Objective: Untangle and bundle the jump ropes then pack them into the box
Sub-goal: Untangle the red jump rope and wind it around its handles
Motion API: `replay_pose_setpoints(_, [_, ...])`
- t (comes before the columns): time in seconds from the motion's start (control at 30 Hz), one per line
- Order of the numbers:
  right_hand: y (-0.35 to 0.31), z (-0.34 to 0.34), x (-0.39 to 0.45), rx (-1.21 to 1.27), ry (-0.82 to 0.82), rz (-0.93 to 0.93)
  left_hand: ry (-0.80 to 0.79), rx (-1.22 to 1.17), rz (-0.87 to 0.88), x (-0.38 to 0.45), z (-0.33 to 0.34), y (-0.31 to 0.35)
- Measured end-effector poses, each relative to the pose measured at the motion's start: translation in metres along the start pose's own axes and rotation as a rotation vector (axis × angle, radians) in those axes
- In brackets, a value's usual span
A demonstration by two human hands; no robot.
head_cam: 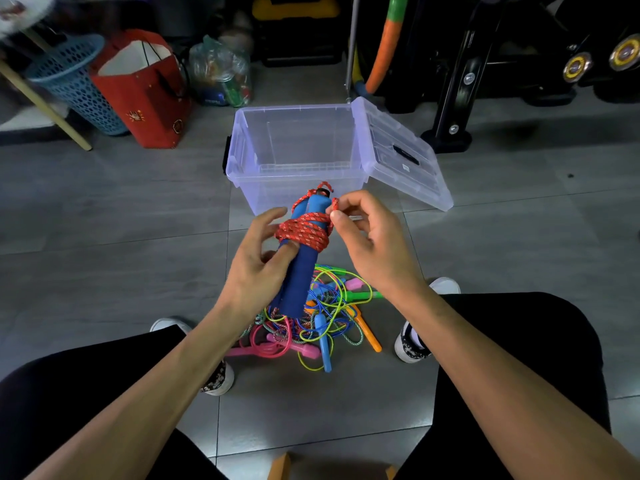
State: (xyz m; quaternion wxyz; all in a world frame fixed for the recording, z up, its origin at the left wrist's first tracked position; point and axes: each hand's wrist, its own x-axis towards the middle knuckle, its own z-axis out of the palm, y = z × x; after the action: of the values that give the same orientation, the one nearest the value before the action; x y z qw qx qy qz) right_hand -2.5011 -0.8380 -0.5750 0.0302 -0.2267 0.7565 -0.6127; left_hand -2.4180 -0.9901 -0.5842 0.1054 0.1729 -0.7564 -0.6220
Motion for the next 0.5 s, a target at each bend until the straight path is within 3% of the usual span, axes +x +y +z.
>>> replay_pose_setpoints(0.23, [-0.005,0.0,-0.002,0.047,0.037,0.026,0.038,0.471,0.482,0.0,-0.002,-0.004])
replay_pose_setpoints(0.37, [-0.007,-0.001,-0.002,0.034,0.053,0.017,-0.03,0.514,0.512,-0.003,0.002,-0.005])
replay_pose_setpoints(0.5, [-0.009,0.002,-0.006,-0.056,-0.004,-0.036,-0.009,0.438,0.416,-0.008,0.006,0.005])
